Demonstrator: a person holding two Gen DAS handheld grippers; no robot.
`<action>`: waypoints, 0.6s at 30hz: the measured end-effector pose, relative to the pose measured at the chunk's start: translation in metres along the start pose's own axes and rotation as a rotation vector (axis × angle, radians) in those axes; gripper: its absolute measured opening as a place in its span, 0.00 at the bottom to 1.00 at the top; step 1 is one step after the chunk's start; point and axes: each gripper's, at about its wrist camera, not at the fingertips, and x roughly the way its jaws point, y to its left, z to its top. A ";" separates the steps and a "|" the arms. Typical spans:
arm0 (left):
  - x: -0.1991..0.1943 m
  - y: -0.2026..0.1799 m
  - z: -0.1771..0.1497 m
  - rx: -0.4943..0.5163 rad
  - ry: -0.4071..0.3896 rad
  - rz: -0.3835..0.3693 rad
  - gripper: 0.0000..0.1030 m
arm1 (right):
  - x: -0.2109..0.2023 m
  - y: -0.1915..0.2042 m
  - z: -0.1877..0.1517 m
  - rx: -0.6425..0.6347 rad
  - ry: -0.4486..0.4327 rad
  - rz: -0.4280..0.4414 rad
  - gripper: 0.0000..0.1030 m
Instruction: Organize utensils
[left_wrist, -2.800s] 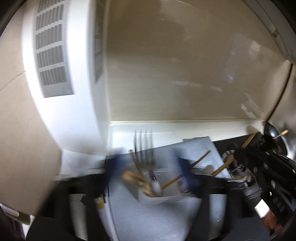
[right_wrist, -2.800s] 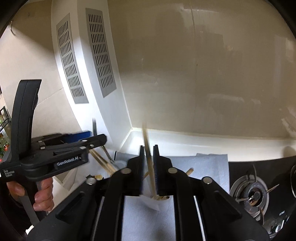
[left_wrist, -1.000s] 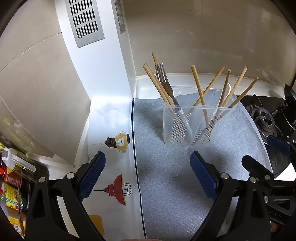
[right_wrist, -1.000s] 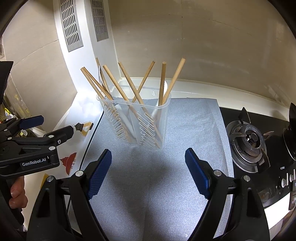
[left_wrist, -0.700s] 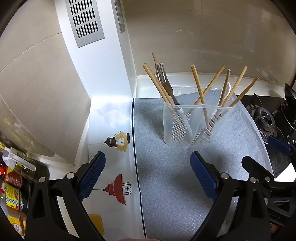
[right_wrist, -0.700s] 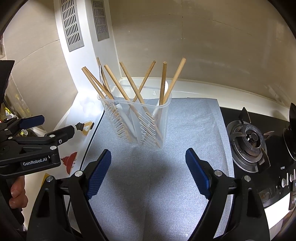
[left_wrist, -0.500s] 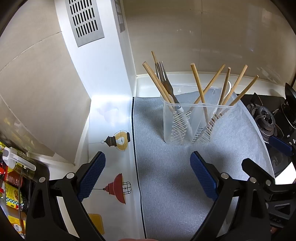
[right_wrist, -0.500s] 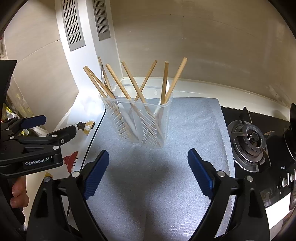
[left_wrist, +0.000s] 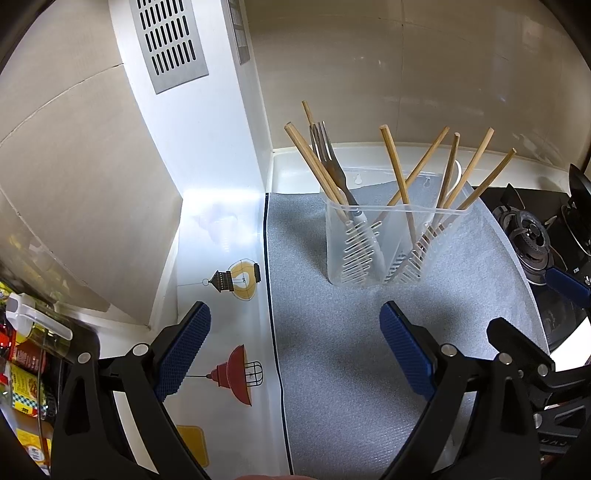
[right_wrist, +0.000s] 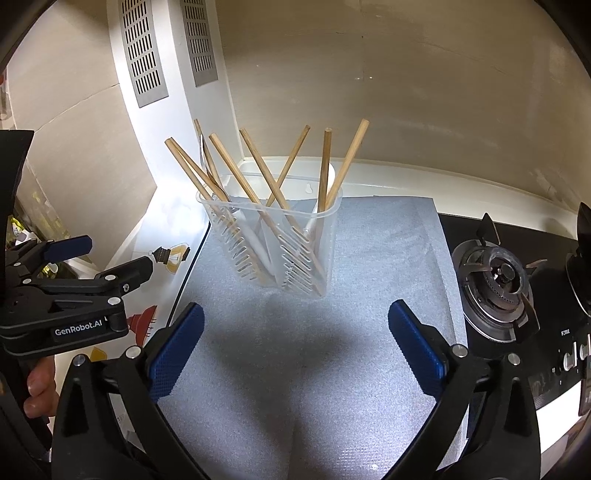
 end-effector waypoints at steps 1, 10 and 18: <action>0.000 0.000 0.000 0.002 0.000 -0.001 0.87 | 0.001 0.000 0.000 0.003 0.006 0.000 0.95; 0.000 0.000 -0.001 0.005 0.002 0.002 0.87 | 0.004 -0.002 -0.001 0.017 0.026 -0.003 0.95; 0.000 -0.002 -0.002 0.011 -0.007 0.003 0.87 | 0.005 0.000 -0.002 0.010 0.026 -0.001 0.95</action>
